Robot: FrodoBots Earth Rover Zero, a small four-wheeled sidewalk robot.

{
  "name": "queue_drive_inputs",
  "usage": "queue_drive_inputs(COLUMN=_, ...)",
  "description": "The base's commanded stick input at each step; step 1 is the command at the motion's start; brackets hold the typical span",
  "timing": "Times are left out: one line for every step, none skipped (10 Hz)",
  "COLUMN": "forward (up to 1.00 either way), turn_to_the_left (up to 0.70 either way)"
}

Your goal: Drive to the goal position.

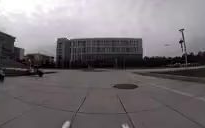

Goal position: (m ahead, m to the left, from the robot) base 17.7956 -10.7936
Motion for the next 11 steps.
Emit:
queue_drive_inputs(forward=0.70, turn_to_the_left=0.00)
queue_drive_inputs(forward=0.70, turn_to_the_left=-0.05)
queue_drive_inputs(forward=0.70, turn_to_the_left=-0.18)
queue_drive_inputs(forward=0.70, turn_to_the_left=-0.15)
queue_drive_inputs(forward=0.70, turn_to_the_left=-0.02)
queue_drive_inputs(forward=0.70, turn_to_the_left=0.00)
queue_drive_inputs(forward=0.70, turn_to_the_left=0.00)
queue_drive_inputs(forward=0.70, turn_to_the_left=0.00)
queue_drive_inputs(forward=0.70, turn_to_the_left=0.00)
queue_drive_inputs(forward=0.70, turn_to_the_left=0.00)
queue_drive_inputs(forward=0.70, turn_to_the_left=0.00)
